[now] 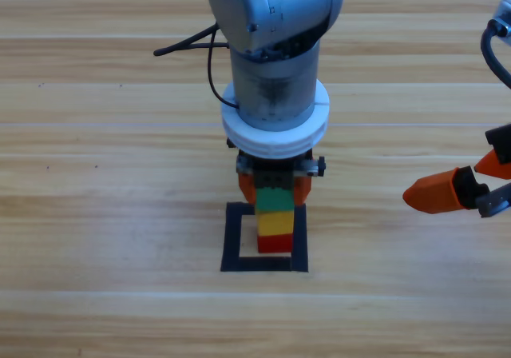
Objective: Stack the blocks in the rectangular block: red at the bottom, yellow in the middle, green on top
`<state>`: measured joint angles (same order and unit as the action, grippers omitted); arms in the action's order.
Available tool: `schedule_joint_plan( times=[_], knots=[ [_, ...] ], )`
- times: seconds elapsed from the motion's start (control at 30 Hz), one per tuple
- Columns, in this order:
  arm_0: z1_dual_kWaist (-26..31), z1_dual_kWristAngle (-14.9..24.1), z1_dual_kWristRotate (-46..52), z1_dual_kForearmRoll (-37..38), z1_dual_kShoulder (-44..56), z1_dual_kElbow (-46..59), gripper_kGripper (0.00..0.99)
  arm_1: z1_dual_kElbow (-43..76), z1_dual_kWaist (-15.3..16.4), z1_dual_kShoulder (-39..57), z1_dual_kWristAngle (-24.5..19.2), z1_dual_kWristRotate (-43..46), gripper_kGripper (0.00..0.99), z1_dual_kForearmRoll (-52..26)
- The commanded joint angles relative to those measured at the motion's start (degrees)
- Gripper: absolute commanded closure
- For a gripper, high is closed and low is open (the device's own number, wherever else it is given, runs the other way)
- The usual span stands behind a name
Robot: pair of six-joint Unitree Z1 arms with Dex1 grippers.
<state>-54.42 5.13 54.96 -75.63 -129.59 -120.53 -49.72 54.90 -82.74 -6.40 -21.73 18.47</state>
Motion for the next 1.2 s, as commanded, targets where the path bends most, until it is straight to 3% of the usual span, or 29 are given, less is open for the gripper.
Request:
schedule_joint_plan(
  times=[0.03,1.2],
  knots=[
    [-0.08,0.93,-0.47,0.57,-2.34,0.91,0.988,1.38,-1.47,0.29,0.60,0.28,0.001,-0.72],
    [0.10,1.37,-0.29,1.37,-3.74,0.83,0.988,1.38,-1.47,0.29,0.69,0.28,0.001,-0.72]
  ],
)
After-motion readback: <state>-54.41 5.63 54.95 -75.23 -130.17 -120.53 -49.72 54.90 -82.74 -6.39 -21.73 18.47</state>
